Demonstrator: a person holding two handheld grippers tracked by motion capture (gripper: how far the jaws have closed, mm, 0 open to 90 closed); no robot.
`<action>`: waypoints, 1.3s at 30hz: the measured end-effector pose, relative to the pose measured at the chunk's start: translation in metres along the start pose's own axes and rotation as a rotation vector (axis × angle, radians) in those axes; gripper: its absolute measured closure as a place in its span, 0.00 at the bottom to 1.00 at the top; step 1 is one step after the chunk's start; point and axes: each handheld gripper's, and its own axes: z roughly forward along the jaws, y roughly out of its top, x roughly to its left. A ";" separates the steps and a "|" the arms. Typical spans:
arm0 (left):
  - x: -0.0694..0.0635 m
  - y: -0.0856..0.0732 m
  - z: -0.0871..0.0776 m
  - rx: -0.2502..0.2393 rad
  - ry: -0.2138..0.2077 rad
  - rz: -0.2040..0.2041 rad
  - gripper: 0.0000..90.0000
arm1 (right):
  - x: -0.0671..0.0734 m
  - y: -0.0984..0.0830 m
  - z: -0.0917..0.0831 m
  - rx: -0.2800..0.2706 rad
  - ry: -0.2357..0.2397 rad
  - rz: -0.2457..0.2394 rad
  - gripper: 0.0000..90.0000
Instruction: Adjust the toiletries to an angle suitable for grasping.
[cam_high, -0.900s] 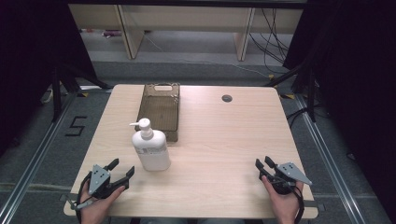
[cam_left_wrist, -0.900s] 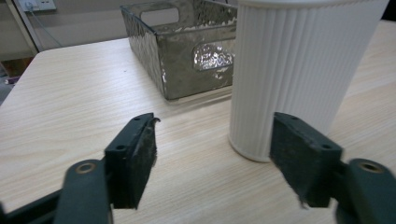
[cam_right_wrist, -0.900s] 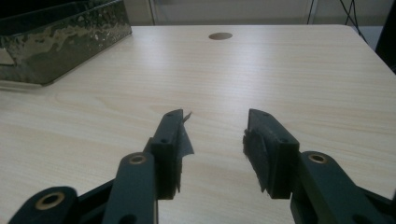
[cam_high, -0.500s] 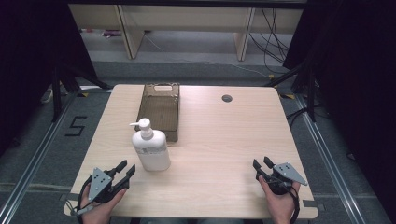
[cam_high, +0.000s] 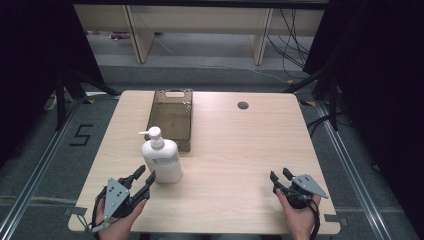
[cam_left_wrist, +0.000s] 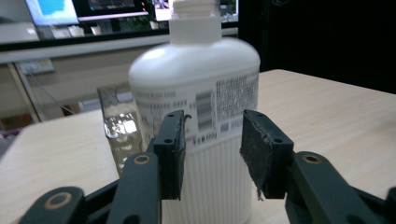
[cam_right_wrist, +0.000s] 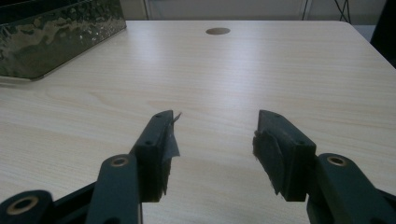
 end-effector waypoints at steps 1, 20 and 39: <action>-0.001 0.003 -0.001 0.005 0.003 0.010 0.64 | 0.000 0.000 0.000 0.003 -0.006 -0.004 0.53; -0.009 0.032 0.020 -0.024 0.041 0.009 0.55 | 0.001 0.000 0.001 0.020 0.004 0.009 0.51; -0.004 0.023 0.027 0.065 0.089 -0.006 0.91 | 0.002 0.000 0.001 0.029 0.008 0.028 0.50</action>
